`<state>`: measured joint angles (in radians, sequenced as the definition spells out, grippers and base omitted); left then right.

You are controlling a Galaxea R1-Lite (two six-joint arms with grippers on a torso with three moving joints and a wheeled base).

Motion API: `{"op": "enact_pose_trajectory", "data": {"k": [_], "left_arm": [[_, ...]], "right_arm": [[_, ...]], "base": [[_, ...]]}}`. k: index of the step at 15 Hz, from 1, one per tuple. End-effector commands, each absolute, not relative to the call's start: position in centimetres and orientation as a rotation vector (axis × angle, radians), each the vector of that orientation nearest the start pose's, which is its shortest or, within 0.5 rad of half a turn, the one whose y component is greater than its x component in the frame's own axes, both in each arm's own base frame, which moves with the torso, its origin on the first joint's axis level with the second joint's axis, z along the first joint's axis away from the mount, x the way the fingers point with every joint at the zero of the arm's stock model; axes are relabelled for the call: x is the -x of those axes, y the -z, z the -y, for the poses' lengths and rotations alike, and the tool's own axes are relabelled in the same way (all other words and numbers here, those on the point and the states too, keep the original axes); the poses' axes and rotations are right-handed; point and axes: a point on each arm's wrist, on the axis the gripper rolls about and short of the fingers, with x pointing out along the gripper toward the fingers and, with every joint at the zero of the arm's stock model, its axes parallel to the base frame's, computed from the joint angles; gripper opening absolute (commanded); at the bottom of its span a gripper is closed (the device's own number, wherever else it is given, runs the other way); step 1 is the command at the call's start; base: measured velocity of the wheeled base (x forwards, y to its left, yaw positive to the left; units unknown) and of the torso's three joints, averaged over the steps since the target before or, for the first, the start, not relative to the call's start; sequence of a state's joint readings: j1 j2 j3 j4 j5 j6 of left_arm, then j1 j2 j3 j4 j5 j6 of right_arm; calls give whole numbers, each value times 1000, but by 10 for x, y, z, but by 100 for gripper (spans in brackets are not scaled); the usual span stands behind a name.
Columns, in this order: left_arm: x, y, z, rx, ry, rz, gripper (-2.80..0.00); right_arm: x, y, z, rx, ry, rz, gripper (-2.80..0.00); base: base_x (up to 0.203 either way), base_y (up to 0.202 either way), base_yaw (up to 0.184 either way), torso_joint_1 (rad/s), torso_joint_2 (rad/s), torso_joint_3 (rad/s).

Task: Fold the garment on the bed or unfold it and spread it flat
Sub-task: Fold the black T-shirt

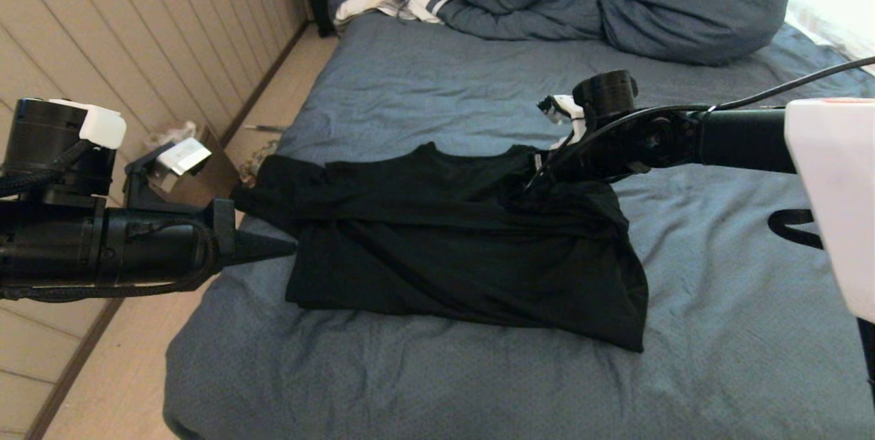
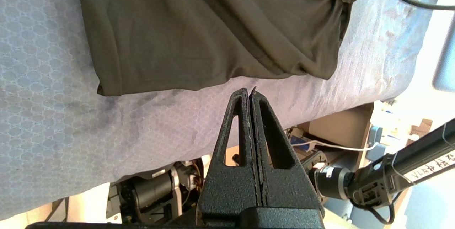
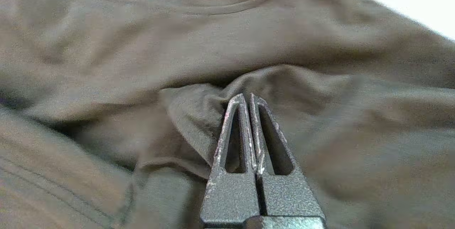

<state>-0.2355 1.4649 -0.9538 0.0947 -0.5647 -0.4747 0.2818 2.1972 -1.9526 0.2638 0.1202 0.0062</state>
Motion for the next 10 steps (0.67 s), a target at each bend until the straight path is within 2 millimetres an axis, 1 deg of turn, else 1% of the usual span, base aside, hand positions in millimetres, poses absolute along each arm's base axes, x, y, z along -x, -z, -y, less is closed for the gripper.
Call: {"op": "enact_pose_trajectory", "data": {"k": [1, 3, 6, 8, 10], "left_arm": [[-230, -221, 67, 541, 617, -794, -280], [-230, -221, 67, 545, 615, -797, -280], [-230, -222, 67, 554, 610, -798, -280], [-229, -223, 67, 553, 610, -791, -280], [-230, -225, 67, 556, 607, -784, -280]], "right_arm": [[-436, -217, -139, 40, -415, -518, -280], [-434, -219, -152, 43, -441, -485, -280], [-440, -210, -166, 50, -435, -448, -280], [-446, -204, -169, 48, -420, -429, -280], [-443, -214, -168, 17, -408, -396, -280]], "base": [[0, 0, 0, 0, 0, 0], [0, 0, 0, 0, 0, 0], [0, 0, 0, 0, 0, 0], [0, 0, 0, 0, 0, 0], [0, 0, 0, 0, 0, 0]]}}
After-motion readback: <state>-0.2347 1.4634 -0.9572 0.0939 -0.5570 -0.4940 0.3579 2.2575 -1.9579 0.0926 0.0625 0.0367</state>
